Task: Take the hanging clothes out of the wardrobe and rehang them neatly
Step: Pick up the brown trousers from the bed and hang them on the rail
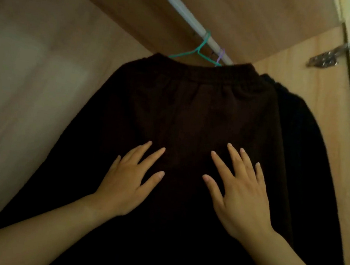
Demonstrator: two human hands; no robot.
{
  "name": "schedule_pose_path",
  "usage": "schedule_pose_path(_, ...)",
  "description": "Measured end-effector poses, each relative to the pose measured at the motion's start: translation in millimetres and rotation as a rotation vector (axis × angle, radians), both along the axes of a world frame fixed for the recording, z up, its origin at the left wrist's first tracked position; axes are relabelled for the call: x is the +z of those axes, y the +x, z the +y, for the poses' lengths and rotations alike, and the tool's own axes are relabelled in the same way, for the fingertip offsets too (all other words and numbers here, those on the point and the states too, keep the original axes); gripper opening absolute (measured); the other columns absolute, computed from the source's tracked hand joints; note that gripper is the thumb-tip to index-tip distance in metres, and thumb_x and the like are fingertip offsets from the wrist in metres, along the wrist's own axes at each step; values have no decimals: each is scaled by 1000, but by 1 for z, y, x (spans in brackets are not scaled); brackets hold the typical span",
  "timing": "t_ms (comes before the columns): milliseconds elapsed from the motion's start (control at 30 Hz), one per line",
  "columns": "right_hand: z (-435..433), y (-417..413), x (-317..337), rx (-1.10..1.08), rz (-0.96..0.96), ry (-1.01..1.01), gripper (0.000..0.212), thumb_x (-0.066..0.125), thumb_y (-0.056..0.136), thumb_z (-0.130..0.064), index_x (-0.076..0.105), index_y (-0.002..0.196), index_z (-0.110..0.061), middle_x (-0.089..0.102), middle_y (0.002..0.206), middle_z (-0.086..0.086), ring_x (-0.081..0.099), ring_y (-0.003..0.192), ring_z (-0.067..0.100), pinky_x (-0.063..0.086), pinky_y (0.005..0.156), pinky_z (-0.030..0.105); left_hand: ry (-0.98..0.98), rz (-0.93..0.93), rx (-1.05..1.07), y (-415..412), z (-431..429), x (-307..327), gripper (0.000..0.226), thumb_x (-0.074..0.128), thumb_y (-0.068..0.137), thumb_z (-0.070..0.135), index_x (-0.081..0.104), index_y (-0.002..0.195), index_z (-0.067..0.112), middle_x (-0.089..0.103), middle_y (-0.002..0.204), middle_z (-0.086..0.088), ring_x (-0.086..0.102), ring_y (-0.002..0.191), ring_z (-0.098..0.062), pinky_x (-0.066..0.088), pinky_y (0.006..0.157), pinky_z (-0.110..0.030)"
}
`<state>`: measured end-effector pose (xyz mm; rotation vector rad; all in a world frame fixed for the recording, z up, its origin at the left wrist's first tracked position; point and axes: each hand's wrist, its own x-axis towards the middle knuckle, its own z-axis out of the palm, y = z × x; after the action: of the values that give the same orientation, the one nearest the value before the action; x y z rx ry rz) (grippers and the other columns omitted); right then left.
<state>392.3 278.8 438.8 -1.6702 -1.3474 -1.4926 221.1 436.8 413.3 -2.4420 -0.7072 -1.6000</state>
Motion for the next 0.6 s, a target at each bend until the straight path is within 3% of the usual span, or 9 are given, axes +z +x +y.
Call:
schedule_pose_path(233,-21,4,-137,-26,153,-176,60,26,90,-60,33,141,-29,23,153,1,14,139,20,15,107,40,-25,172,26,-12,-31,-104,66,7,80,72,0,143,51,-11,156,13,-15,139,-4,0,113,-42)
schedule_pose_path(433,-64,-11,-249,-37,321,-389,61,24,91,-60,34,143,-28,25,154,3,16,141,21,11,110,39,-66,379,44,-18,-65,-204,66,9,85,69,5,146,45,-1,158,7,-3,144,-12,8,113,-52)
schedule_pose_path(600,-120,-36,-331,-3,473,-514,59,30,93,-58,34,143,-27,28,153,0,19,142,19,11,112,37,-183,512,-45,-26,-114,-289,66,10,86,68,14,146,42,14,157,6,9,144,-15,12,113,-50)
